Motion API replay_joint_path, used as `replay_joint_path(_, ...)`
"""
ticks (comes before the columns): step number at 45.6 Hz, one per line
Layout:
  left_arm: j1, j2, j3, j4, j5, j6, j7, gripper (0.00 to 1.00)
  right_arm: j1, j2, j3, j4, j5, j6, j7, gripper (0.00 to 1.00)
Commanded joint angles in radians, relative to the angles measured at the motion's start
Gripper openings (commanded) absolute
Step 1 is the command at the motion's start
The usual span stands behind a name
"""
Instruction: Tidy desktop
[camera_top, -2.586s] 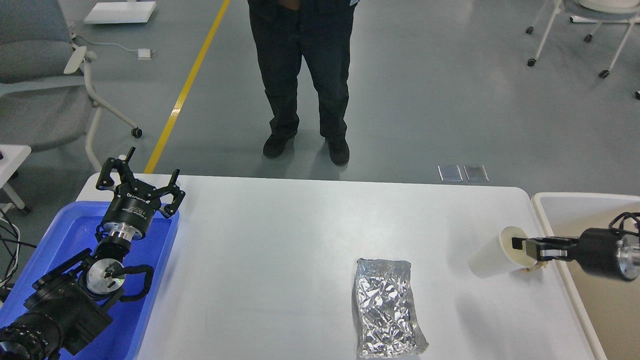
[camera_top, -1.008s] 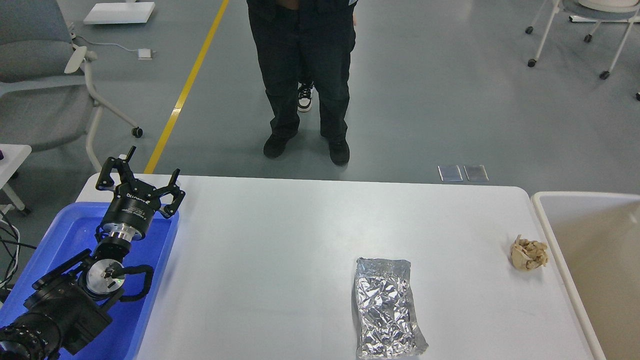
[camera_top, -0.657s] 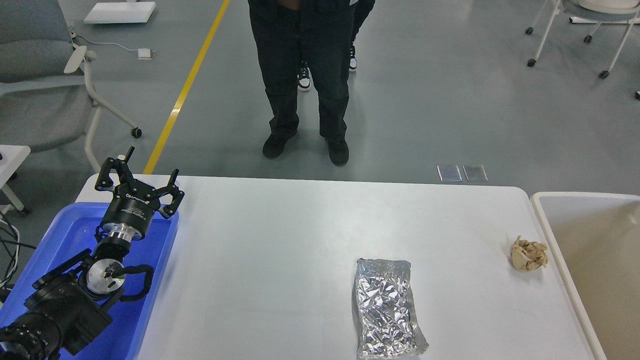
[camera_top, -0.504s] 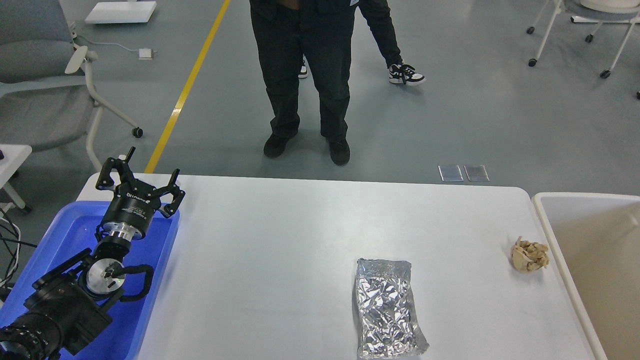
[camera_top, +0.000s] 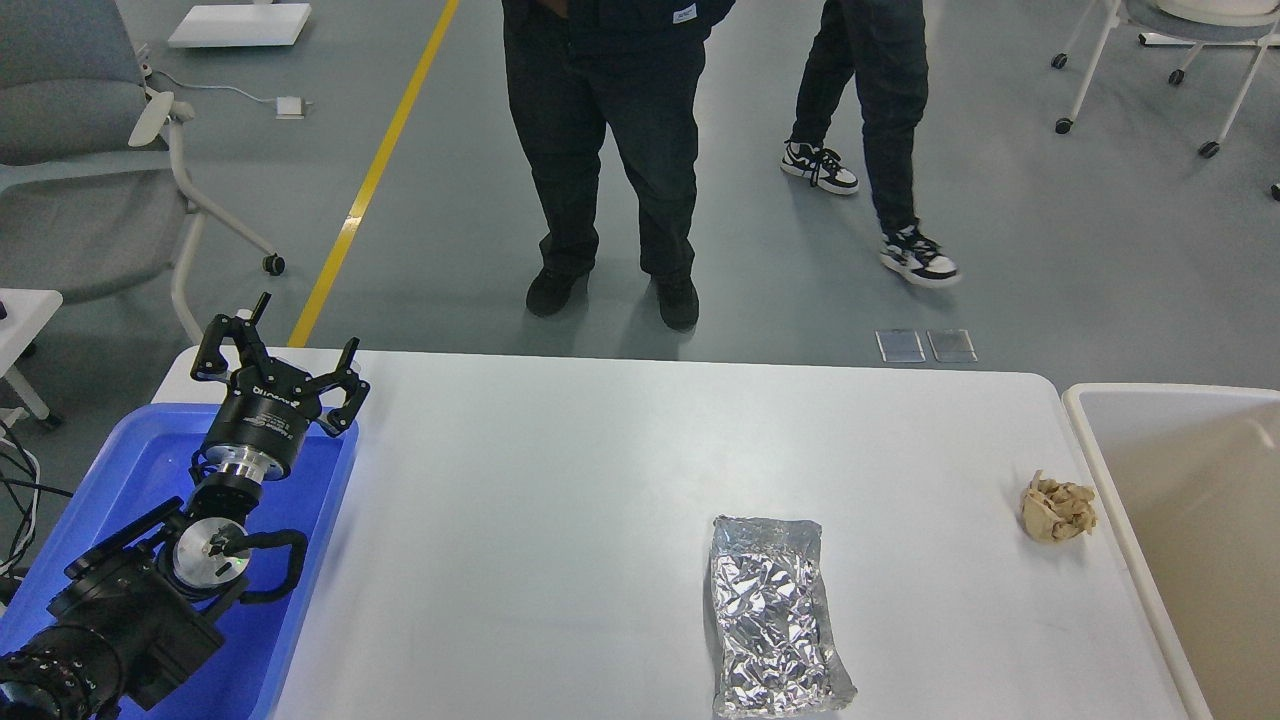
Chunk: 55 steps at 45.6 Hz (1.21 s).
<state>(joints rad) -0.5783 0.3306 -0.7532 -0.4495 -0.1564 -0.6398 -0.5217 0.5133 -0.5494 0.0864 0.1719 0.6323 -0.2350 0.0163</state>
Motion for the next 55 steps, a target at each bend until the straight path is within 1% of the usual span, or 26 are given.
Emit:
replay_joint_path(1, 0.0, -0.001, 0.0, 0.0, -0.002, 0.0, -0.001, 1.0, -0.047, 0.042, 0.041, -0.012, 0.004, -0.006, -0.001, 0.0)
replay_joint_path(19, 0.0, 0.001, 0.0, 0.0, 0.0, 0.0, 0.0, 1.0, -0.072, 0.063, 0.055, -0.026, 0.004, -0.006, -0.001, 0.0)
replay_joint_path(20, 0.0, -0.001, 0.0, 0.0, 0.0, 0.0, 0.0, 1.0, -0.073, 0.063, 0.055, -0.026, 0.004, -0.006, -0.001, 0.04)
replay_joint_path(21, 0.0, -0.001, 0.0, 0.0, 0.0, 0.0, -0.001, 1.0, -0.073, 0.063, 0.055, -0.026, 0.004, -0.006, -0.001, 0.12)
replay_joint_path(22, 0.0, -0.001, 0.0, 0.0, 0.0, 0.0, 0.0, 1.0, -0.073, 0.062, 0.056, -0.028, 0.004, -0.006, -0.001, 0.27)
replay_joint_path(23, 0.0, -0.001, 0.0, 0.0, 0.0, 0.0, 0.0, 1.0, -0.072, 0.062, 0.056, -0.028, 0.004, -0.007, -0.001, 0.37)
replay_joint_path(24, 0.0, -0.001, 0.0, 0.0, 0.0, 0.0, -0.001, 1.0, -0.072, 0.06, 0.059, -0.029, 0.004, -0.007, -0.001, 0.38)
replay_joint_path(25, 0.0, 0.001, 0.0, 0.0, 0.0, 0.0, -0.001, 1.0, -0.072, 0.06, 0.062, -0.034, 0.004, -0.006, -0.001, 0.42)
replay_joint_path(29, 0.0, -0.001, 0.0, 0.0, 0.0, 0.0, -0.001, 1.0, -0.068, 0.055, 0.072, -0.049, 0.003, 0.0, -0.001, 0.73)
replay_joint_path(30, 0.0, -0.001, 0.0, 0.0, 0.0, 0.0, -0.001, 1.0, -0.068, 0.054, 0.072, -0.051, 0.003, 0.003, -0.001, 0.85)
replay_joint_path(31, 0.0, 0.001, 0.0, 0.0, 0.0, 0.0, -0.001, 1.0, -0.067, 0.054, 0.073, -0.051, 0.003, 0.006, -0.001, 0.99)
replay_joint_path(40, 0.0, -0.001, 0.0, 0.0, 0.0, 0.002, 0.0, 1.0, -0.056, 0.022, 0.073, -0.051, -0.006, 0.013, -0.003, 1.0)
replay_joint_path(45, 0.0, -0.001, 0.0, 0.0, 0.0, 0.0, 0.0, 1.0, -0.018, -0.033, 0.073, -0.048, -0.049, 0.025, -0.009, 1.0)
replay_joint_path(51, 0.0, -0.001, 0.0, 0.0, 0.0, 0.0, -0.001, 1.0, 0.039, -0.104, 0.072, -0.035, -0.074, 0.077, -0.01, 1.0)
replay_joint_path(55, 0.0, 0.001, 0.0, 0.0, 0.0, 0.0, -0.001, 1.0, 0.091, -0.15, 0.072, -0.032, -0.092, 0.137, -0.01, 1.0)
